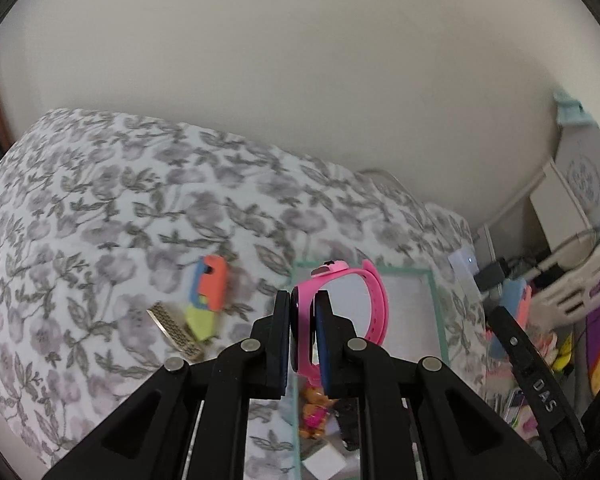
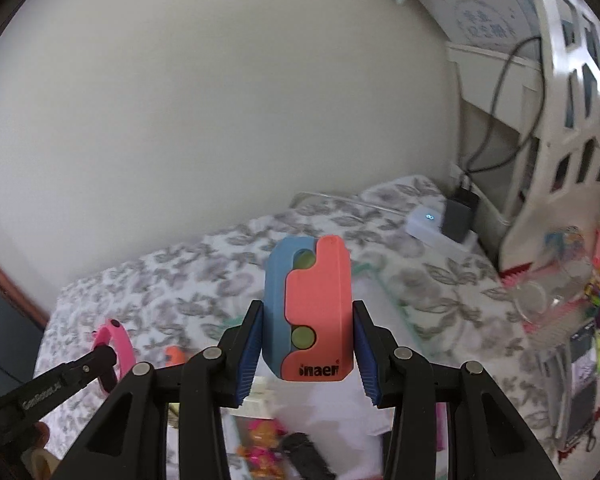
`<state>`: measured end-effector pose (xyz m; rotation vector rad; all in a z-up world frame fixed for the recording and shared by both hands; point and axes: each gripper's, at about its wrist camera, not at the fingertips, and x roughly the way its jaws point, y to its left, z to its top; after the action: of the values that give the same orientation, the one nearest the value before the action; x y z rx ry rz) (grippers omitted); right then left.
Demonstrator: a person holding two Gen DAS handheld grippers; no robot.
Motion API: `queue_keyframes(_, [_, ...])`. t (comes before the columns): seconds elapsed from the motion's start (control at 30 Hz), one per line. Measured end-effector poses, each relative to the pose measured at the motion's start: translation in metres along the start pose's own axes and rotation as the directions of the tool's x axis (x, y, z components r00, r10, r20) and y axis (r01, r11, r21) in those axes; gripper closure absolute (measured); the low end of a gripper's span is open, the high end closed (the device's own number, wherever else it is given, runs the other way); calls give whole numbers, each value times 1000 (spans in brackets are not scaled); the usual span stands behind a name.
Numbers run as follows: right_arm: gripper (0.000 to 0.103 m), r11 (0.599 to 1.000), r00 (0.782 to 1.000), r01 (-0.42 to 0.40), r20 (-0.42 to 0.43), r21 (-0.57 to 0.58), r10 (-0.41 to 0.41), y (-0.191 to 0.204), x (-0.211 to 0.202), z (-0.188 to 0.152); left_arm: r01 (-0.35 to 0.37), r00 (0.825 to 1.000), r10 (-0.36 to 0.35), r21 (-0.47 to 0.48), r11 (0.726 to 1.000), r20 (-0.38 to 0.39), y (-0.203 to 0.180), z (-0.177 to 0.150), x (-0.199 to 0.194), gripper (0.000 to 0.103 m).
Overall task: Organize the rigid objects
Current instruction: 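Carry the pink watch and toy knife into the white tray and open both grippers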
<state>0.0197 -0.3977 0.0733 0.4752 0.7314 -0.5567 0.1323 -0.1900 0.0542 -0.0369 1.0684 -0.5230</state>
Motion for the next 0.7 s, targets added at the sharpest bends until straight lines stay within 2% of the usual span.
queue_keyframes(0.37, [58,995,994,97,-52,0,-97,-20,22,-5,-15,994,27,121,993,-102,-54,-20,42,91])
queue_keyframes(0.53, [58,991,979,134,-154,-8,-134,-30,56,-19,-35,988,56,148,988,-142,-60,-28,61,91])
queue_keyframes(0.7, [58,986,965,166,-203,-10,-164,-40,75,-30,-50,981,79,162,986,-177,-62,-35,77,91])
